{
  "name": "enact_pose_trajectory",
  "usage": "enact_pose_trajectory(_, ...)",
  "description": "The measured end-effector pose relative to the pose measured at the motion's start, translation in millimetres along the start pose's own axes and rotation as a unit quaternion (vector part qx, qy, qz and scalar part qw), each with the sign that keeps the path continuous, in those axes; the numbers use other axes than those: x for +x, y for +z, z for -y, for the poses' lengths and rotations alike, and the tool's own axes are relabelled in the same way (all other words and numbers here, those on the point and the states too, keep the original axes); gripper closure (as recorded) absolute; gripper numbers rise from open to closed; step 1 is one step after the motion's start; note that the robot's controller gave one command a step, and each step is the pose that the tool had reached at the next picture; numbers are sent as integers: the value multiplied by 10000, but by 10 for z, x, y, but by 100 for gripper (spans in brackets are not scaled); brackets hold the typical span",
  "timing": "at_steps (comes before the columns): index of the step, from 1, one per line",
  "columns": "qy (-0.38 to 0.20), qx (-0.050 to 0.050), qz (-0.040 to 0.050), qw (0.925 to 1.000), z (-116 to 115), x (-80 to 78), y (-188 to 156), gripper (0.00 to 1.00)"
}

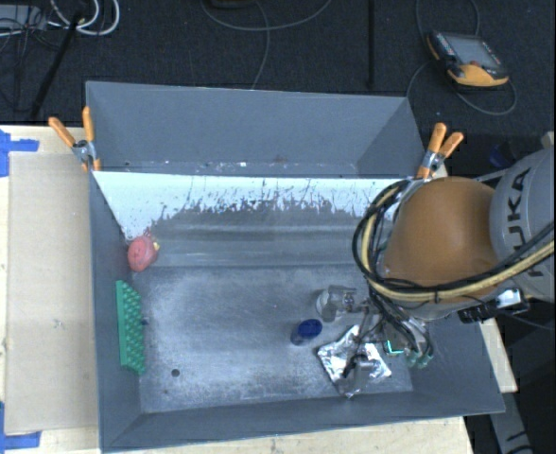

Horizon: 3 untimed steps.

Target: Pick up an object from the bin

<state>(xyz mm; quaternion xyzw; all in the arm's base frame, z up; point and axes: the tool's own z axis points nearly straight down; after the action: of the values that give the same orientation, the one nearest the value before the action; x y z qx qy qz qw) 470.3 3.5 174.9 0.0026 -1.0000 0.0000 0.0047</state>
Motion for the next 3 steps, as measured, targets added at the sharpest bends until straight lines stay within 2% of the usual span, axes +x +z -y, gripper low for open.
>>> enact_pose_trajectory(1, 111, 7, 36, 9999, 365, -587, 764, 0)
enact_pose_trajectory(2, -1154, 2, 41, 9933, 431, -327, 1055, 0)
enact_pose_trajectory(3, -1147, 3, 45, 9934, 433, -329, 1051, 100)
